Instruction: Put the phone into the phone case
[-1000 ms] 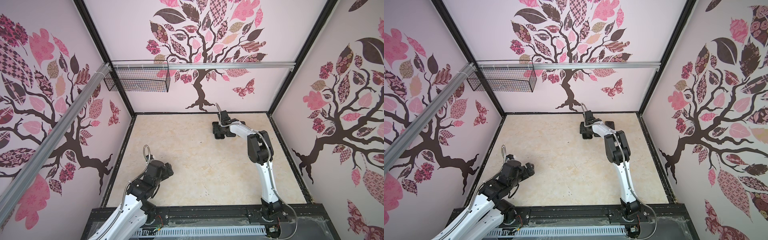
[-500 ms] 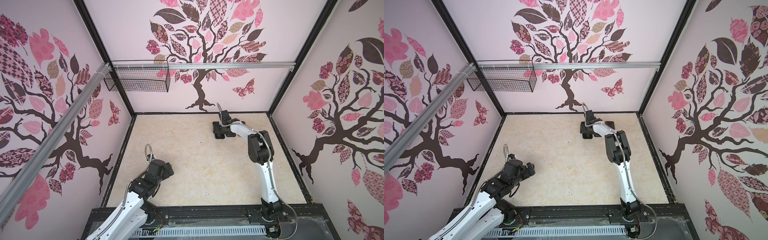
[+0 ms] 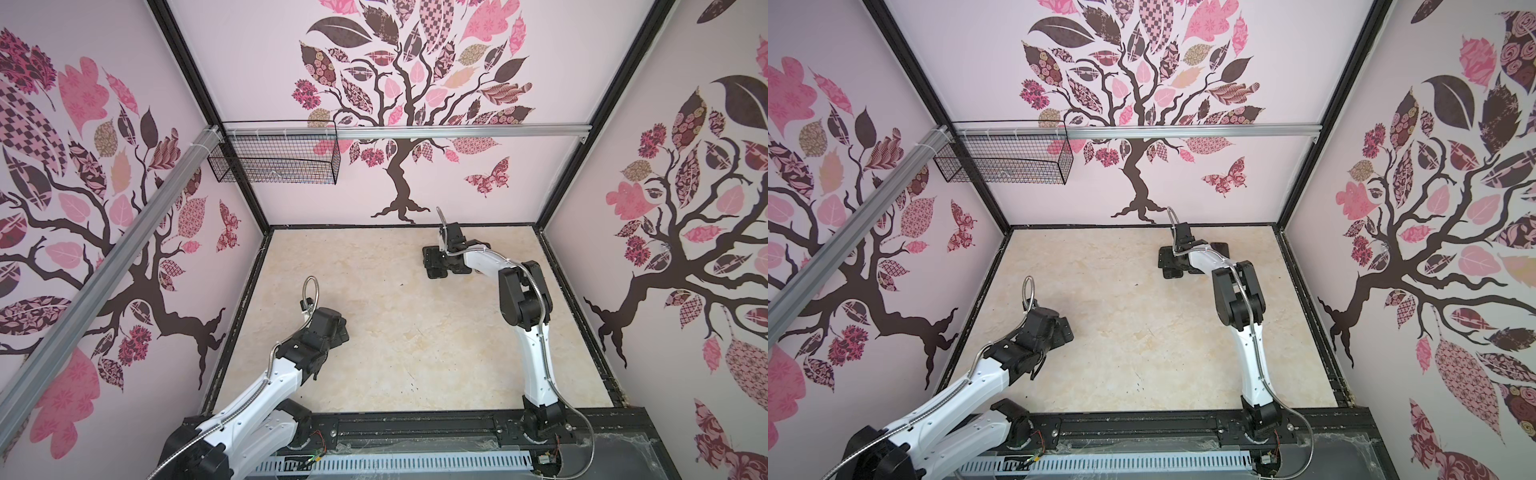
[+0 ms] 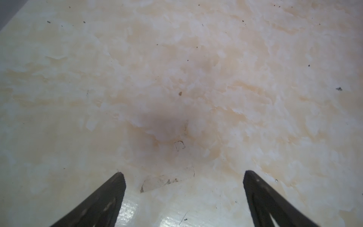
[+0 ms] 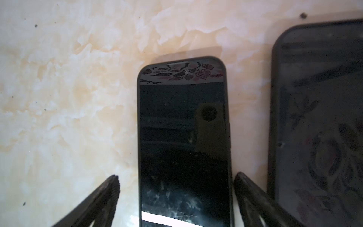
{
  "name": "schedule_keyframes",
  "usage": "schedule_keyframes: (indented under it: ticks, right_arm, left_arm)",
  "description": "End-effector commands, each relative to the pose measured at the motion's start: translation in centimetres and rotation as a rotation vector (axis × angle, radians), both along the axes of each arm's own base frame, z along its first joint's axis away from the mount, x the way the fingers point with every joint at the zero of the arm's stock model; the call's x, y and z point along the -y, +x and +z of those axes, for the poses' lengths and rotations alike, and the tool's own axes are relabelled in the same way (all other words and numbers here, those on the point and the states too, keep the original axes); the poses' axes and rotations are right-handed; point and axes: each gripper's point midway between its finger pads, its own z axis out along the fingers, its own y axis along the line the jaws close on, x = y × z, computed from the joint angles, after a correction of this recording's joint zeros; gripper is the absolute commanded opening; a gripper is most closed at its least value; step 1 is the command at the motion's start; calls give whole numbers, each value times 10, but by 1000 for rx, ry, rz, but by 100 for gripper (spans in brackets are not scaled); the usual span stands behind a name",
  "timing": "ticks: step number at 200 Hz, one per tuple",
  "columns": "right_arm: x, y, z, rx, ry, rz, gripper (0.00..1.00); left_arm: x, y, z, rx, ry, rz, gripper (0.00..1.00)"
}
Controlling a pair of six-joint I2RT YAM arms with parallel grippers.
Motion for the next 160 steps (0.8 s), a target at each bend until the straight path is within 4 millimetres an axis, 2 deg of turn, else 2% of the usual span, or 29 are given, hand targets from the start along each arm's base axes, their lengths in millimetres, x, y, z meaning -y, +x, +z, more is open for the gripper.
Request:
schedule_keyframes:
  ticks: [1,18,41,63,84,104,125,146,160]
  right_arm:
    - [2,8,79,161,56,23,98]
    - [8,-2,98,201,59,42,100]
    - [29,-24,124,295,30,31,100]
    - [63,-49,148,403,7,-47,100]
    - [95,-75,155,456,-22,-97,100]
    - [124,-99,150,498,-126,-140,100]
    - [157,-125,143,603,-254,-210,100]
    - [185,-144,129,645,-262,-280,100]
    - [200,-152,114,633,-239,-327,100]
  left_arm:
    - [-8,34,36,111,43,46,97]
    - [-21,46,34,92,57,89,97]
    - [-47,60,35,83,139,130,97]
    - [-69,69,33,85,197,147,97]
    - [-78,81,37,155,171,155,97]
    - [-75,96,47,218,194,94,97]
    - [-81,106,51,239,271,83,97]
    - [-83,114,53,297,318,69,97]
    - [-83,117,48,345,352,50,97]
